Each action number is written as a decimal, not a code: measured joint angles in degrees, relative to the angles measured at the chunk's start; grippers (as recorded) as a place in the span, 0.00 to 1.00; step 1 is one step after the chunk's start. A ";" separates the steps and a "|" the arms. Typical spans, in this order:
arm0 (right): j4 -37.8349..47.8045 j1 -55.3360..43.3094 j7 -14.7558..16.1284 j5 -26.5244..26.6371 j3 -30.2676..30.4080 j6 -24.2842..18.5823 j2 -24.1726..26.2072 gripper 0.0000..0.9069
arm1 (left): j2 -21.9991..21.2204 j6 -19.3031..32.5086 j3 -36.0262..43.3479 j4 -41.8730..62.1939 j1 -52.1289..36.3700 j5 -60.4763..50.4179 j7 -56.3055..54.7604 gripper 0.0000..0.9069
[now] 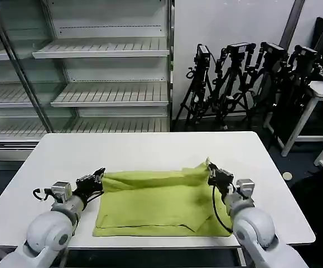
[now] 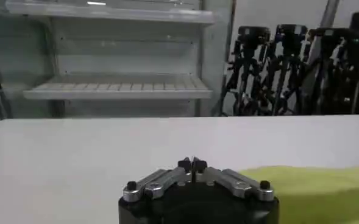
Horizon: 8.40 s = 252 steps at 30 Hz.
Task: Fold and organize the clothes.
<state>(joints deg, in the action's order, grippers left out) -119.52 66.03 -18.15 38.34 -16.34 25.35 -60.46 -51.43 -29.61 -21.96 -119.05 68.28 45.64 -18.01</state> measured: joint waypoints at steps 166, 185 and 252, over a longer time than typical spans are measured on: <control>-13.58 29.40 1.49 -9.44 -9.55 -7.56 -4.22 1.00 | -11.61 2.93 -1.99 -10.27 14.49 9.72 2.83 1.00; -14.35 29.95 1.45 -10.07 -9.67 -7.52 -4.89 1.00 | -9.34 -0.98 -8.28 -2.70 14.77 9.85 2.52 1.00; -14.70 27.12 1.13 -5.95 -10.73 -7.89 -3.62 1.00 | 6.95 4.20 -44.90 -3.67 24.40 12.63 9.35 0.04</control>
<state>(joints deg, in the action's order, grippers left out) -134.22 93.15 -17.01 32.39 -27.07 17.46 -64.09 -44.48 -25.42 -66.87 -122.73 92.67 58.27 -8.66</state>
